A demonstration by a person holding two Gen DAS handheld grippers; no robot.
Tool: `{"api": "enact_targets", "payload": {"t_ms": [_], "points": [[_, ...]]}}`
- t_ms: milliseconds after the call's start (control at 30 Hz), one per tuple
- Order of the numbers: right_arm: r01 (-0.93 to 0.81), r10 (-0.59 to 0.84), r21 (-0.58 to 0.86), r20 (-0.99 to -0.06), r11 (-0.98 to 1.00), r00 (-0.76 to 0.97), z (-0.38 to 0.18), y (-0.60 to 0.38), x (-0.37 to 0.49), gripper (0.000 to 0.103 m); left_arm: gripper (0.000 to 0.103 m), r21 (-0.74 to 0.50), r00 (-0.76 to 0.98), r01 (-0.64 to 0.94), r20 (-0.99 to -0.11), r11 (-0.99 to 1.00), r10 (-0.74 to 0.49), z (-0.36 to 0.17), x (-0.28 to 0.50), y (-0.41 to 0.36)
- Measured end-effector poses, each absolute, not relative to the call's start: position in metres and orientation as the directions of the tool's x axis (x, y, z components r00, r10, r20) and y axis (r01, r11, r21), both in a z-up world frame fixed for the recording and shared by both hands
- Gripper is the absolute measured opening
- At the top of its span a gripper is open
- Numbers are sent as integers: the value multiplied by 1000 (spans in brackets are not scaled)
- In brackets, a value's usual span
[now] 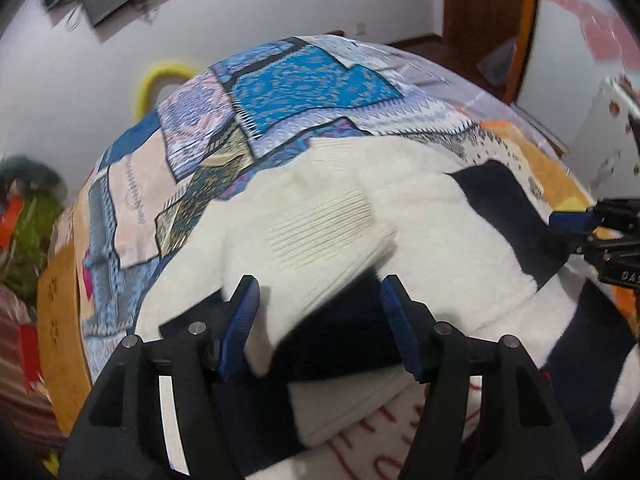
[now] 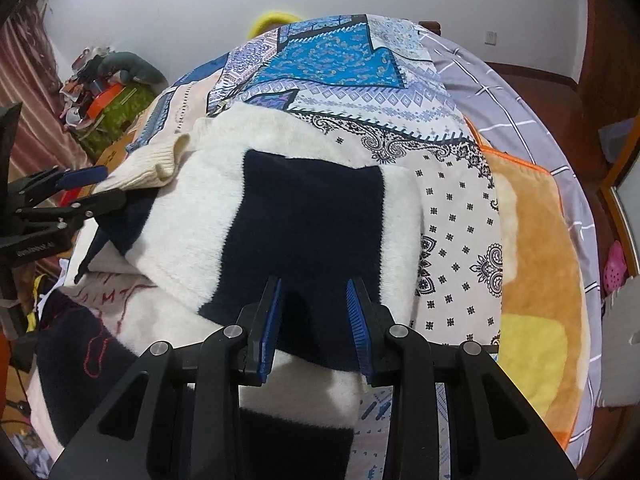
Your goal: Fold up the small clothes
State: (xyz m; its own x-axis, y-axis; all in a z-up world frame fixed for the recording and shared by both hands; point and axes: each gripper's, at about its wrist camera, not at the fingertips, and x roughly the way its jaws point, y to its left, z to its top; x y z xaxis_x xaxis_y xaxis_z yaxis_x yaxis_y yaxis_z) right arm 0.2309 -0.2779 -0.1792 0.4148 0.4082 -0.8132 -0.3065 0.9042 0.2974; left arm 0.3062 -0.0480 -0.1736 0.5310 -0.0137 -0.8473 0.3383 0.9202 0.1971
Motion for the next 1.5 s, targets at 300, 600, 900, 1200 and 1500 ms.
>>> {"api": "enact_targets", "payload": {"t_ms": [300, 600, 900, 1200, 1500], "points": [[-287, 418, 321, -813, 902, 405, -187, -288, 231, 30, 40, 262, 510, 386, -860, 885, 32, -197, 320, -71], [-269, 420, 332, -807, 904, 416, -185, -298, 232, 30, 10, 214, 562, 329, -827, 920, -8, -171, 317, -49], [-277, 430, 339, -798, 899, 423, -176, -294, 230, 30, 8, 174, 639, 202, -769, 964, 5, -131, 305, -2], [-294, 427, 324, -796, 899, 429, -167, -284, 225, 30, 7, 65, 661, 42, -750, 997, 21, -119, 276, 67], [-310, 417, 302, -799, 901, 433, -158, -271, 221, 30, 7, -189, 577, -82, -809, 979, -108, -159, 260, 130]]}}
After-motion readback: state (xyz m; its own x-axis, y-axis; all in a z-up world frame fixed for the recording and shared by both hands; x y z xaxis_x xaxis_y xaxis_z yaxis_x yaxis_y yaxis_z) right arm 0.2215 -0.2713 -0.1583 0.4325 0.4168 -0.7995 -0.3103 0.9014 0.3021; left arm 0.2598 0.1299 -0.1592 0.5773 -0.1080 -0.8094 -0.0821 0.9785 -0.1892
